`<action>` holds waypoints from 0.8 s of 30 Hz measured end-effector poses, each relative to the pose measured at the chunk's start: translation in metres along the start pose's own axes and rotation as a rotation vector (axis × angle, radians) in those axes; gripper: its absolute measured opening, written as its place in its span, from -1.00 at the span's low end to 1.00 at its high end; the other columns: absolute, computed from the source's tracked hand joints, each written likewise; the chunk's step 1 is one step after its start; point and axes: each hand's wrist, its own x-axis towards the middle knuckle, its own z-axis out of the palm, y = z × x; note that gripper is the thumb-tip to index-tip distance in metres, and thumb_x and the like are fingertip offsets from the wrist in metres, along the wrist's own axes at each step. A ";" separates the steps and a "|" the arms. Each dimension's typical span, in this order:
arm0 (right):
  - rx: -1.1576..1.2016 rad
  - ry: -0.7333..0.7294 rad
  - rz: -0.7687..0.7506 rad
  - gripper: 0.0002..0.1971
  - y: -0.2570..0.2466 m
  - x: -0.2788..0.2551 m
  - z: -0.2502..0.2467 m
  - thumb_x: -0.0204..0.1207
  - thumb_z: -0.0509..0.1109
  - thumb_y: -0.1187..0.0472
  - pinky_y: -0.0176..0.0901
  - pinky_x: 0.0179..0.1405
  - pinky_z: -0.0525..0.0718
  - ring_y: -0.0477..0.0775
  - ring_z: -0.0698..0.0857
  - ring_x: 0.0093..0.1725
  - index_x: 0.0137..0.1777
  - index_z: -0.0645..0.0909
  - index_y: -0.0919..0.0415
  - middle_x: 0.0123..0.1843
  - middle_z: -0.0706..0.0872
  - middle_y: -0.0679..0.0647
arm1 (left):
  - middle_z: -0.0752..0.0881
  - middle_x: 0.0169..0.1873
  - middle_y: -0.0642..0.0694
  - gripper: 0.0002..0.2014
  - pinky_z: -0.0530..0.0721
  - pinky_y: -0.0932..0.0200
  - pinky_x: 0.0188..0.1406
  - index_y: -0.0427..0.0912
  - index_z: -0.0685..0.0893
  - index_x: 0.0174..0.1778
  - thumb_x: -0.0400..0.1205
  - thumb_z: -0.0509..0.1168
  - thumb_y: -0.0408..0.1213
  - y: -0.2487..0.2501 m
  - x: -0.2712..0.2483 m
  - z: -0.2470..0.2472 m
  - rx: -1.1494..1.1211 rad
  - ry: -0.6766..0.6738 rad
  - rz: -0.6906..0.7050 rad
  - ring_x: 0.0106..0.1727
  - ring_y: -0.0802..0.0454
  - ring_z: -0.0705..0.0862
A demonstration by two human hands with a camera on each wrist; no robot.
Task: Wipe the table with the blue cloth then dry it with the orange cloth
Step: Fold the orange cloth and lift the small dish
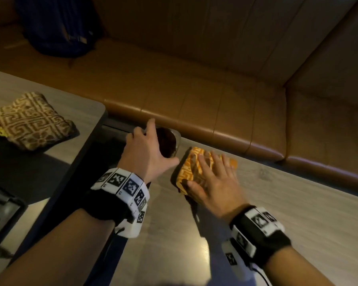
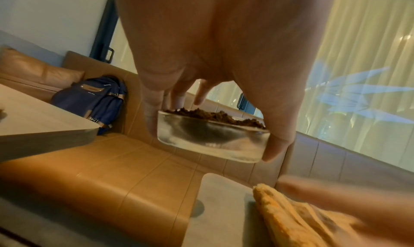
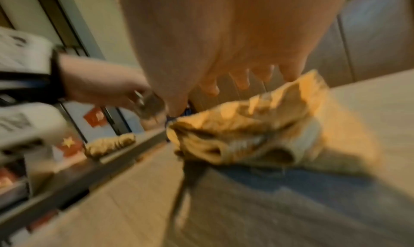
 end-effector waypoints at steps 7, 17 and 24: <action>-0.212 0.011 0.052 -0.14 -0.036 0.100 0.042 0.34 -0.32 -0.54 0.42 0.52 -0.34 0.35 -0.35 0.64 0.61 -0.38 -0.20 0.69 -0.38 0.12 | 0.40 0.53 -0.24 0.22 0.46 -0.11 0.48 0.04 -0.02 0.72 0.29 0.55 0.34 -0.032 -0.010 -0.016 0.013 -0.037 0.023 0.53 -0.20 0.40; -0.294 0.053 0.083 -0.23 -0.016 0.070 0.033 0.48 -0.27 -0.48 0.36 0.55 -0.26 0.32 -0.25 0.66 0.60 -0.42 -0.19 0.70 -0.28 0.09 | 0.43 0.47 -0.16 0.15 0.51 0.00 0.34 0.08 0.03 0.68 0.31 0.53 0.37 -0.022 -0.006 -0.013 -0.031 -0.060 0.131 0.47 -0.11 0.45; -0.282 -0.136 -0.293 -0.22 -0.048 -0.082 0.089 0.50 -0.10 -0.49 0.43 0.40 0.33 0.36 0.21 0.61 0.65 0.12 -0.12 0.66 0.23 0.14 | 0.32 0.51 -0.22 0.03 0.57 -0.15 0.27 0.16 0.02 0.65 0.41 0.52 0.26 0.039 0.020 0.024 0.011 -0.243 0.145 0.50 -0.27 0.38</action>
